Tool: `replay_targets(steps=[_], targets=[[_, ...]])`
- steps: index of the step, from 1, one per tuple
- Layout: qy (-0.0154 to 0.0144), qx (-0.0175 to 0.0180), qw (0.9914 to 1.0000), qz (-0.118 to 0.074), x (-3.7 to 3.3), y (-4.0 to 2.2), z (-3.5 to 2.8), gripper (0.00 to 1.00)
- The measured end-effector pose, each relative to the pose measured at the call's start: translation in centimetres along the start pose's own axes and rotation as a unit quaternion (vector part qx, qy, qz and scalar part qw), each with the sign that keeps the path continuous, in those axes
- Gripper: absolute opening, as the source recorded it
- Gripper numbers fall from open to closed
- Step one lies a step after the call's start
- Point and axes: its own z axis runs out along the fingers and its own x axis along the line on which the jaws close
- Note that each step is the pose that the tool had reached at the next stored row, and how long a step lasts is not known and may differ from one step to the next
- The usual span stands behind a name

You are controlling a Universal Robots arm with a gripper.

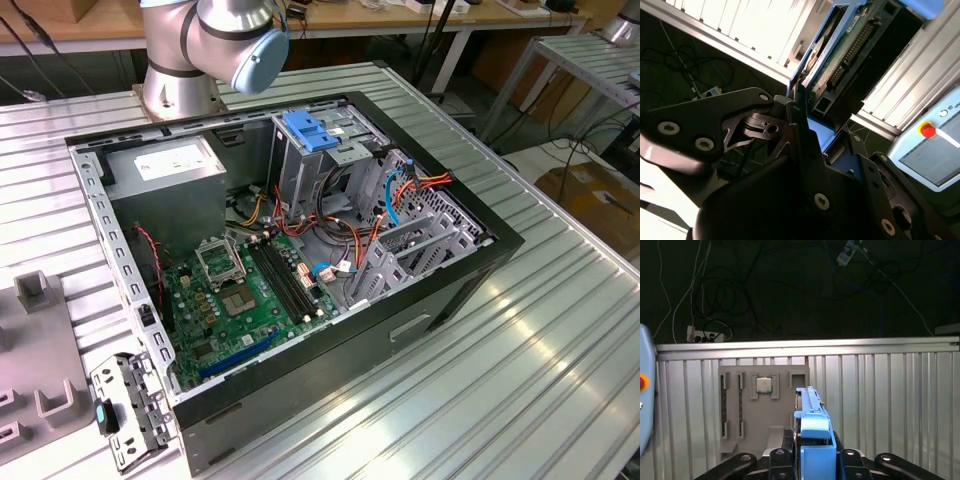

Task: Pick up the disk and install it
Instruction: 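Pick up the disk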

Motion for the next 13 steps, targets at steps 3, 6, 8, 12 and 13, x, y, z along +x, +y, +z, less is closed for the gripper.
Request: replay_targets(steps=[3, 6, 8, 12, 13], targets=[[0.0, 0.0, 1.0, 0.0, -0.03, -0.01, -0.7, 0.37], [0.0, 0.0, 1.0, 0.0, -0.04, -0.01, -1.07, 0.37], [-0.0001, 0.0001, 1.0, 0.0, -0.04, -0.02, -1.16, 0.37], [0.0, 0.0, 1.0, 0.0, -0.04, -0.02, -1.22, 0.37], [0.0, -0.0001, 1.0, 0.0, -0.04, -0.02, -1.26, 0.37]])
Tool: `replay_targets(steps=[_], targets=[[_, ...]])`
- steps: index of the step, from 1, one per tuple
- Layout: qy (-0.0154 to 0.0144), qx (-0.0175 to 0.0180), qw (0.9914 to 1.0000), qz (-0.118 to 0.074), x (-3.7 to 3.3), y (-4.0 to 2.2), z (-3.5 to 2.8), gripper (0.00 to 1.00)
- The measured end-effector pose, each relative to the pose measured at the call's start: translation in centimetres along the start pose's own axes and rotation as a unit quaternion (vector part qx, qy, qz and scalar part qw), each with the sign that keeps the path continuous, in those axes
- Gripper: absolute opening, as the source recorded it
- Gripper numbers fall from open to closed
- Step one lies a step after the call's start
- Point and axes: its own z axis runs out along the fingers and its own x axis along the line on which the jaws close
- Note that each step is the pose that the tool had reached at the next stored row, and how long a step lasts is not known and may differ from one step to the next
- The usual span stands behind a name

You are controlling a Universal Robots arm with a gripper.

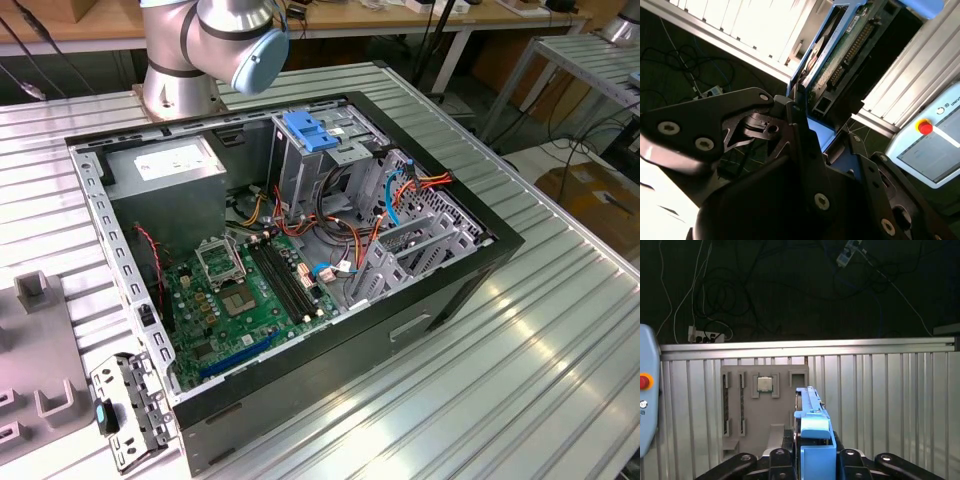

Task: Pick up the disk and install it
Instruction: 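Pick up the disk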

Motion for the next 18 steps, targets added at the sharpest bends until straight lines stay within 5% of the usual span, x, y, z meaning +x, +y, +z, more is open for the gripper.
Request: replay_targets(steps=[9, 18], targets=[[0.0, 0.0001, 1.0, 0.0, -0.07, -0.03, -1.79, 0.37], [-0.0001, 0.0002, 1.0, 0.0, -0.08, -0.06, -1.93, 0.37]])
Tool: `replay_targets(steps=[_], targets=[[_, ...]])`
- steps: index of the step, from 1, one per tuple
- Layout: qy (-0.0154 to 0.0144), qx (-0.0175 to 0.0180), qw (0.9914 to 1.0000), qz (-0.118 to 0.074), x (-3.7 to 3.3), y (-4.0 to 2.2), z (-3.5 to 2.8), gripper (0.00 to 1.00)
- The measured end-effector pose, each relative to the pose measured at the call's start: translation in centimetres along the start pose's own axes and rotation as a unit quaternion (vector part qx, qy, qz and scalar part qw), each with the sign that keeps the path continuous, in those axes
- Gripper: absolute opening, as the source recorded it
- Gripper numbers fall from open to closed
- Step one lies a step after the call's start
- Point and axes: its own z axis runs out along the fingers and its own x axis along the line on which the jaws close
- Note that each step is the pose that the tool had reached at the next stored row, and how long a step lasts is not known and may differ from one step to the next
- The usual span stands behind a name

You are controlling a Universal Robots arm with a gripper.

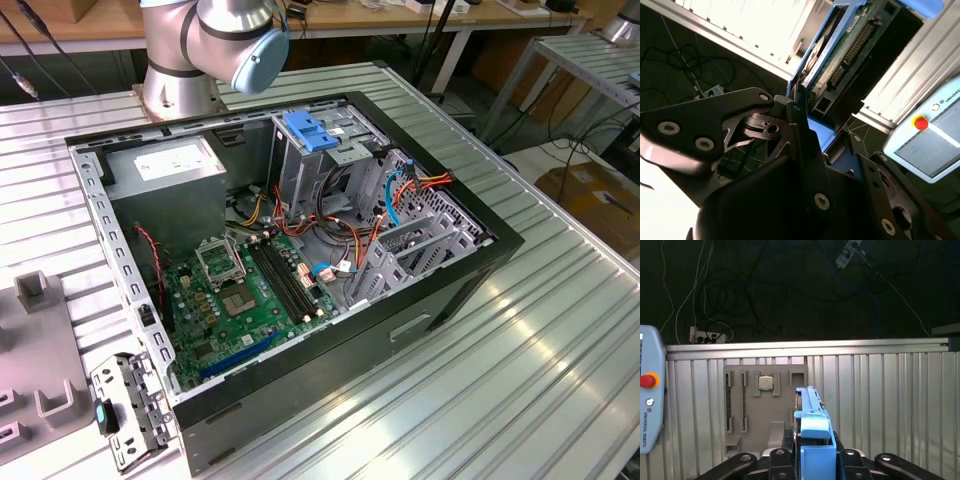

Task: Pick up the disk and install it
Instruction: 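Pick up the disk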

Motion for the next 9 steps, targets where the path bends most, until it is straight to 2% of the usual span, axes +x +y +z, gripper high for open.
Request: replay_targets(steps=[9], targets=[[0.0001, 0.0, 1.0, 0.0, -0.03, -0.89, 0.01, 0.37]])
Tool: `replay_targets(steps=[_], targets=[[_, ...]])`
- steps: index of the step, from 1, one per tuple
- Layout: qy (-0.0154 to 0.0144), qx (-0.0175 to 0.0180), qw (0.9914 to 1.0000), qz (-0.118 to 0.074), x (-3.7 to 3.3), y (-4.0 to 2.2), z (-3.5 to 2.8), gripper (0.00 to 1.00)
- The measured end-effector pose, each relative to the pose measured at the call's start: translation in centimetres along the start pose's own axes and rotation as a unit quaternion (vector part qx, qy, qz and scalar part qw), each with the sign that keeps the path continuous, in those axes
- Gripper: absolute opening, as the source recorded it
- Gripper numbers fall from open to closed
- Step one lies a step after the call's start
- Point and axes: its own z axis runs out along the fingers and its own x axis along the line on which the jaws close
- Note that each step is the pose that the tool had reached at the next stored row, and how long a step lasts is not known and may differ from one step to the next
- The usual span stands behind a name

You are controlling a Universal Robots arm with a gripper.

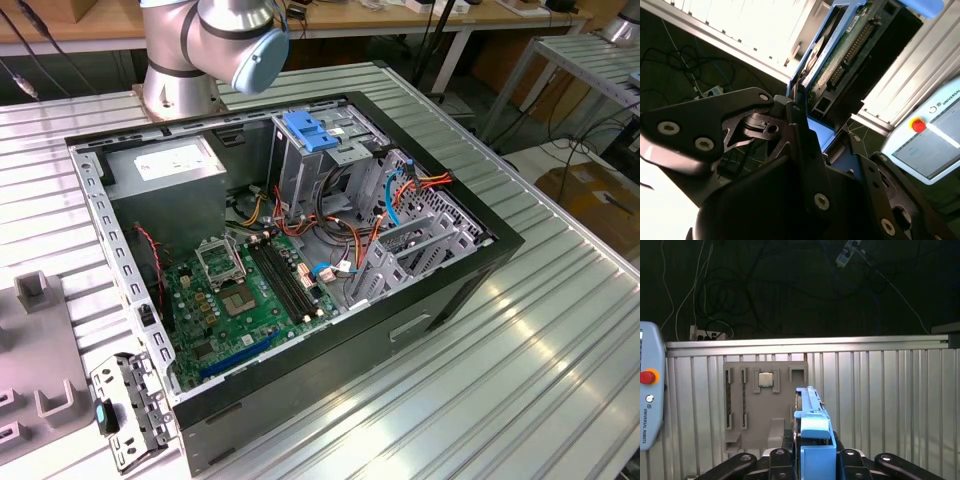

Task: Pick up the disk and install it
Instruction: 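Pick up the disk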

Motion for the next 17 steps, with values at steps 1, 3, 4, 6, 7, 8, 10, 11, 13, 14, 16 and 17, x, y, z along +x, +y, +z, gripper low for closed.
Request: replay_targets(steps=[1, 3, 4, 6, 7, 8, 10, 11, 13, 14, 16, 17], targets=[[0.0, -0.0001, 1.0, 0.0, 0.0, -0.1, 0.0, 0.37], [0.0, -0.0001, 1.0, 0.0, -0.01, -0.31, 0.0, 0.37], [0.0, 0.0, 1.0, 0.0, -0.01, -0.42, 0.0, 0.37], [0.0, -0.0001, 1.0, 0.0, -0.02, -0.66, 0.01, 0.37], [0.0, -0.0001, 1.0, 0.0, -0.03, -0.9, 0.01, 0.37], [0.0, 0.0, 1.0, 0.0, -0.04, -1.15, 0.01, 0.37], [0.0, 0.0, 1.0, 0.0, -0.05, -1.45, 0.02, 0.37], [0.0, 0.0, 1.0, 0.0, -0.06, -1.63, 0.02, 0.37], [0.0, -0.0001, 1.0, 0.0, -0.07, -2.04, 0.03, 0.37], [0.0, 0.0, 1.0, 0.0, -0.08, -2.22, 0.03, 0.37], [0.0, -0.0001, 1.0, 0.0, -0.09, -2.56, 0.04, 0.37], [0.0, 0.0, 1.0, 0.0, -0.1, -2.78, 0.04, 0.37]])
